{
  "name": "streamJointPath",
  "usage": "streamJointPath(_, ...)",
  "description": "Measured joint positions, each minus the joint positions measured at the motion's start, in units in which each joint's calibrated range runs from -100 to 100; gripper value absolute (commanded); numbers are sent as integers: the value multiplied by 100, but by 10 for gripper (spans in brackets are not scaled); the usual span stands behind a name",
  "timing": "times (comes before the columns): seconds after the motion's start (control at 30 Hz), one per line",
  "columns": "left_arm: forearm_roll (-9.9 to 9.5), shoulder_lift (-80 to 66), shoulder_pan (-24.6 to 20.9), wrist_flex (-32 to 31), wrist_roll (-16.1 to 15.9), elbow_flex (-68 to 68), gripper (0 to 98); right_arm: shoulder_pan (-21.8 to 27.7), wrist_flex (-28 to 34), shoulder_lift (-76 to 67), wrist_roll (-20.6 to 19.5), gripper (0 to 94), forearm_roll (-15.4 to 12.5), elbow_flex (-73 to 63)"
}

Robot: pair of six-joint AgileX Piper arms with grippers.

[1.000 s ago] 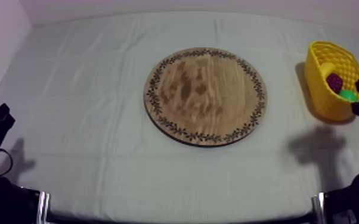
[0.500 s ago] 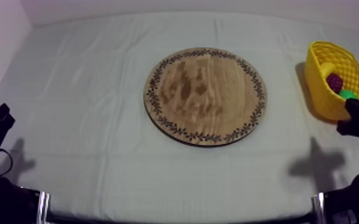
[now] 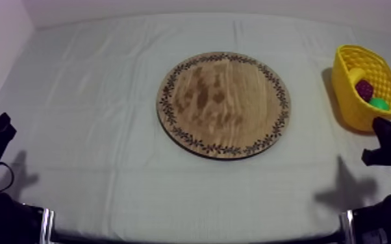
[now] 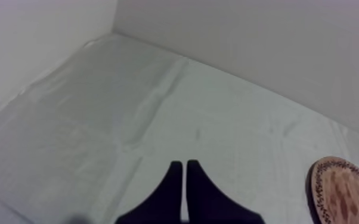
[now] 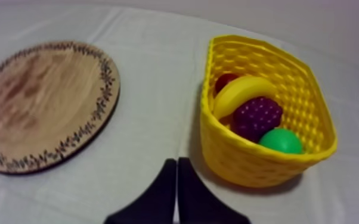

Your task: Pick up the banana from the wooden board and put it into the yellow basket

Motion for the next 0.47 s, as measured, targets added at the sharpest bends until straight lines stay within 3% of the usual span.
streamJointPath(0.1, 0, 0, 0, 0, 3, 0, 1, -165, -337, -45, -606, 4, 255, 138)
streamJointPath(0.23, 0, 0, 0, 0, 3, 0, 1, -291, -498, -51, -1104, 4, 354, 162)
streamJointPath(0.47, 0, 0, 0, 0, 0, 0, 1, -317, -508, -51, -1323, 4, 368, 182)
